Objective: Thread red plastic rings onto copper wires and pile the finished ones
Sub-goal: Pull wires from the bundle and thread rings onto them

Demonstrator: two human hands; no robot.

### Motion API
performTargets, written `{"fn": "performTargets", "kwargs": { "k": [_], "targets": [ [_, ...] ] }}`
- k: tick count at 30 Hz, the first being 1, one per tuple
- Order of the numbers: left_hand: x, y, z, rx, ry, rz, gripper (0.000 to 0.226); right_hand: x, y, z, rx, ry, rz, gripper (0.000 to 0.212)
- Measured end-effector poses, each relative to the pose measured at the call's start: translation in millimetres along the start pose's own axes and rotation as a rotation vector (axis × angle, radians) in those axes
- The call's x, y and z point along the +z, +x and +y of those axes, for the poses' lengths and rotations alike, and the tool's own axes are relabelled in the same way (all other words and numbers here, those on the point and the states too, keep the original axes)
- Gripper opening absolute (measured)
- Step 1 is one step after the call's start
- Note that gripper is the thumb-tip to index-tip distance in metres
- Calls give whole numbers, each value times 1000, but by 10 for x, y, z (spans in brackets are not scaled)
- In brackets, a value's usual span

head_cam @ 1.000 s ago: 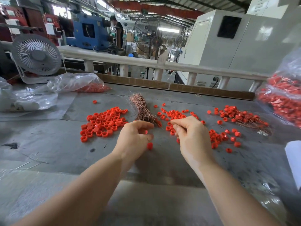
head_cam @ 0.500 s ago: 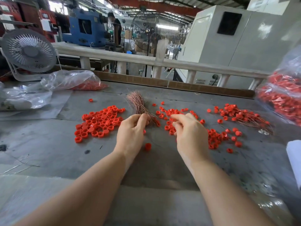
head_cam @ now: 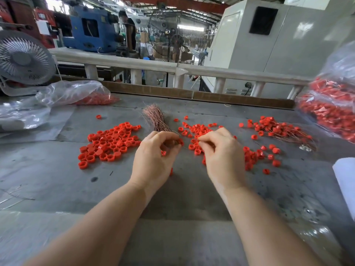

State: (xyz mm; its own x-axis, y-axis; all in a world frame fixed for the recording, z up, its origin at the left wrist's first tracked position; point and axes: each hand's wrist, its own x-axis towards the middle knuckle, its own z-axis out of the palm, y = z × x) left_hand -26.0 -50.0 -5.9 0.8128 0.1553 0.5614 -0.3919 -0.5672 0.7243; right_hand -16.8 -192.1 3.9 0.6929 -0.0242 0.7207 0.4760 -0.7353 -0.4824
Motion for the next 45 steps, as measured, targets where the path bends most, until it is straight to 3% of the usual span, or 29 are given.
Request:
{"fn": "performTargets", "kwargs": {
  "k": [4, 12, 33, 45],
  "targets": [
    [14, 1, -3, 62, 84, -87, 28, 35, -50, -25, -76, -90, -165, 10],
    [23, -7, 4, 72, 86, -91, 11, 37, -69, -47, -111, -100, -241, 8],
    [15, -20, 8, 51, 155, -62, 3, 32, -86, -112, -190, -119, -203, 9],
    [11, -28, 0, 66, 105, -66, 5, 30, -94, -77, -137, -103, -195, 9]
  ]
}}
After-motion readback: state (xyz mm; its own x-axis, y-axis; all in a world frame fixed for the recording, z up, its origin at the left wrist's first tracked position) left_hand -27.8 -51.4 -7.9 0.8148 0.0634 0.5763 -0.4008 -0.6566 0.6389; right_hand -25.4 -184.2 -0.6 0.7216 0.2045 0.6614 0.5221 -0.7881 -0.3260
